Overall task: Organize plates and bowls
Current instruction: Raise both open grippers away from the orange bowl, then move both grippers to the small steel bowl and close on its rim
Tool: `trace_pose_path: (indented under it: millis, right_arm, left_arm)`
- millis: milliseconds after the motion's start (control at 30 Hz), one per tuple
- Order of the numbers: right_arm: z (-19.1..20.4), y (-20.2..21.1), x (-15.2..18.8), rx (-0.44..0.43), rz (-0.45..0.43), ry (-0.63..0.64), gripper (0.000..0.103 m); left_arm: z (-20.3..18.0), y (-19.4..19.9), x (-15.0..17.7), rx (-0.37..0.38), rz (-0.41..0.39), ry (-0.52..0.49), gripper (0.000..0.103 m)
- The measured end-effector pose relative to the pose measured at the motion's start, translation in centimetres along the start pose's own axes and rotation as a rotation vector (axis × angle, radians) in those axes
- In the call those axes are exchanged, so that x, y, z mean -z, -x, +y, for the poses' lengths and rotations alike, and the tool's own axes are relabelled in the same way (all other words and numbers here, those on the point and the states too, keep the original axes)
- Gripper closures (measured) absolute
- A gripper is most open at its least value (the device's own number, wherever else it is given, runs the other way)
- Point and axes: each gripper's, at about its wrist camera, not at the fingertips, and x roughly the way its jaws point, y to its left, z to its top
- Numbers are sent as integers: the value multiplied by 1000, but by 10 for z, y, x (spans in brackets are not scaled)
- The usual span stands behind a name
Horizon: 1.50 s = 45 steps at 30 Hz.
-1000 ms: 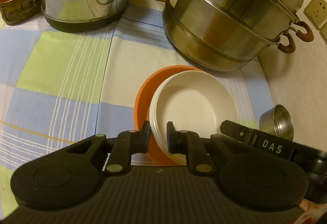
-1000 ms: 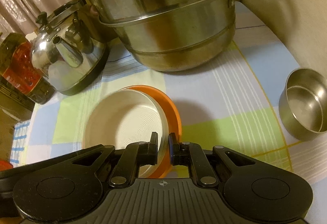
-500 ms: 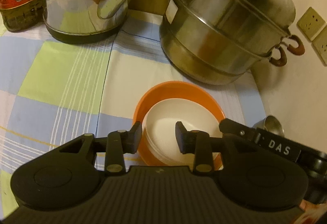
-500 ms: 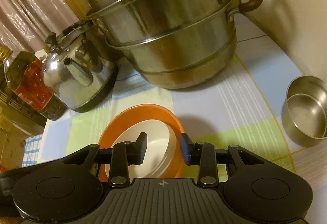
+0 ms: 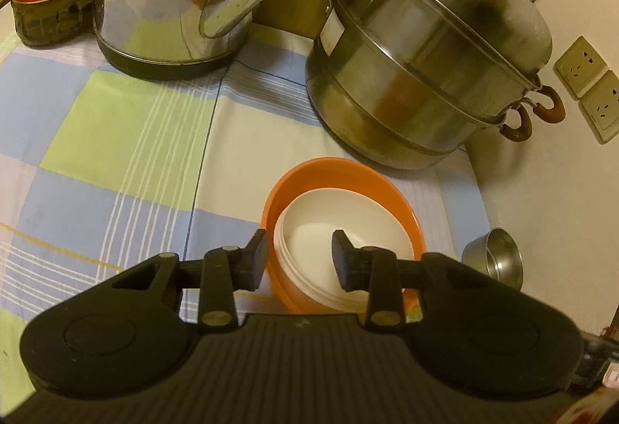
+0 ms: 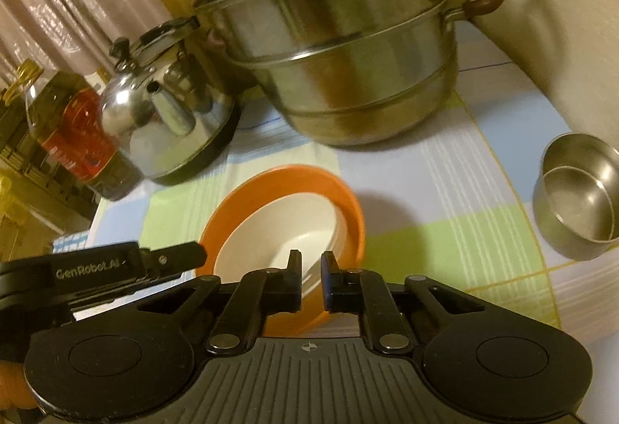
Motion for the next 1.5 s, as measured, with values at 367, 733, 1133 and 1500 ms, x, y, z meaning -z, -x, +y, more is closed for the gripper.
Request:
trace_pose_path:
  millis: [367, 733, 1133, 1500]
  right_arm:
    - [2, -16, 10, 32, 40, 27, 92]
    - [19, -9, 14, -68, 56, 14, 92]
    - [17, -14, 18, -54, 55, 2, 92]
    - [-1, 30, 20, 55, -56, -7, 51]
  left_arm:
    - [5, -2, 2, -4, 7, 7, 72]
    - [5, -2, 2, 14, 4, 18, 72]
    - [11, 0, 3, 13, 7, 22, 72]
    - [-18, 12, 11, 43, 0, -44, 72]
